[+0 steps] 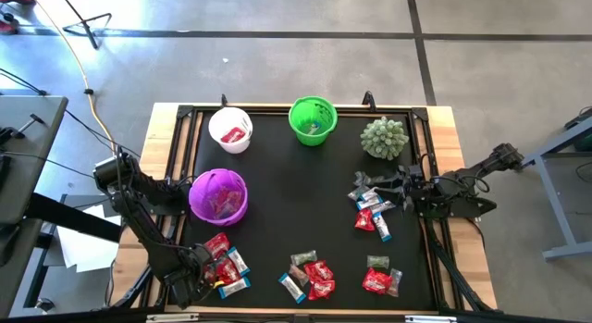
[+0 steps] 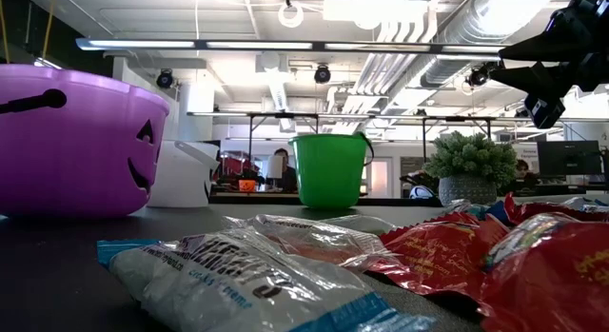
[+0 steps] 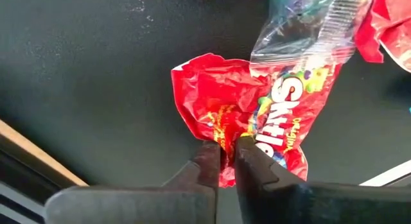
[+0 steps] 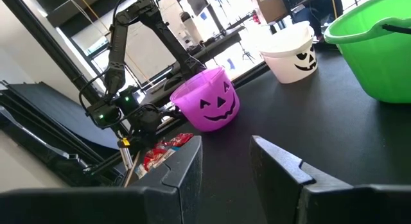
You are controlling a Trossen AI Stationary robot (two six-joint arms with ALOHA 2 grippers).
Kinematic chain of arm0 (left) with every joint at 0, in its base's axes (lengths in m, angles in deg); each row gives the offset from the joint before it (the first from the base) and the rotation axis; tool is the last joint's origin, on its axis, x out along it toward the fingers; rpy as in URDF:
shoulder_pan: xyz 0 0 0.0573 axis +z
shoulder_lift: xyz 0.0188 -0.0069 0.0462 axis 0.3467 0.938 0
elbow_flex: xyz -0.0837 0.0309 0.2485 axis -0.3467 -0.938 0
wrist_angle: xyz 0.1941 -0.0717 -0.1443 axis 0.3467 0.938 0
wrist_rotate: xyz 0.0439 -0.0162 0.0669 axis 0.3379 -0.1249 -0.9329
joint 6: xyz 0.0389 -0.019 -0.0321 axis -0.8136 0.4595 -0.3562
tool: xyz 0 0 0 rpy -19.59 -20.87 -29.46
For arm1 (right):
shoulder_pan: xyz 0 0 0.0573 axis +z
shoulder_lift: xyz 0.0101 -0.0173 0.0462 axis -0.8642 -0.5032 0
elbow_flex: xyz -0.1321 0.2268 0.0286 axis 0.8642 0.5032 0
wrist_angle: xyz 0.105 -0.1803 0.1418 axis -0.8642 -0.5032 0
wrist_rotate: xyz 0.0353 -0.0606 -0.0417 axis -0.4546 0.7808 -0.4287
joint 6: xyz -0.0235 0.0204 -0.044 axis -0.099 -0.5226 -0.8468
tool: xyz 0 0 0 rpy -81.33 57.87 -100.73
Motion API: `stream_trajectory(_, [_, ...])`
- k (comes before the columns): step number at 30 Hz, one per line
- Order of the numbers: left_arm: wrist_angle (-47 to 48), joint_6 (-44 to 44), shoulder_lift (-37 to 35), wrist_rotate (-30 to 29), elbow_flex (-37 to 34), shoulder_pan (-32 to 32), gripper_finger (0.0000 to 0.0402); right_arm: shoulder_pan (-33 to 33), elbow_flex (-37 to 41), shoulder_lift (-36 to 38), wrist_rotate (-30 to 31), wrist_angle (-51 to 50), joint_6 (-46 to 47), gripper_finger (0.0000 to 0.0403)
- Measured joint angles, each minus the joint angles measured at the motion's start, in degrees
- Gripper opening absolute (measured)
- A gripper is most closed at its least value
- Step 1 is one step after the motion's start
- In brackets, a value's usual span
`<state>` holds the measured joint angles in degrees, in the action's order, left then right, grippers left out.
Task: Sort candy
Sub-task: Put the red candy into the white bucket
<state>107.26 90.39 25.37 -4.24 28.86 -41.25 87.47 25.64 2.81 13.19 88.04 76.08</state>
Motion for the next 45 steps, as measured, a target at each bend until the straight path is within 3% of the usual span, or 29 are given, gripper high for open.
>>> stream_trajectory(8, [0.1, 0.8, 0.3, -0.8, 2.4, 0.0, 0.0017, 0.0, 0.0, 0.0, 0.0, 0.0, 0.0, 0.0126])
stream_trajectory(13, [2.7, -0.4, 0.3, -5.0, 7.4, 0.0, 0.0018, 0.0, 0.0, 0.0, 0.0, 0.0, 0.0, 0.0126])
stream_trajectory(21, [26.5, -1.0, 0.2, -11.5, 21.6, 0.9, 0.0019, 0.0, 0.0, 0.0, 0.0, 0.0, 0.0, 0.0126])
stream_trajectory(28, [48.4, -1.4, 0.1, -26.9, 35.2, 3.5, 0.0019, 0.0, 0.0, 0.0, 0.1, 0.0, 0.0, 0.0126])
stream_trajectory(33, [52.4, -9.7, -0.1, -37.5, 42.2, 9.2, 0.0019, 0.0, 0.0, 0.0, 0.2, 0.0, 0.0, 0.0126])
stream_trajectory(38, [52.6, -20.3, -2.7, -45.6, 44.3, 17.8, 0.0019, 0.0, 0.0, 0.0, 0.2, 0.0, 0.0, 0.0126])
stream_trajectory(45, [51.5, -39.0, -5.6, -47.4, 44.3, 32.5, 0.0019, 0.0, 0.0, 0.0, 0.2, 0.0, 0.0, 0.0126])
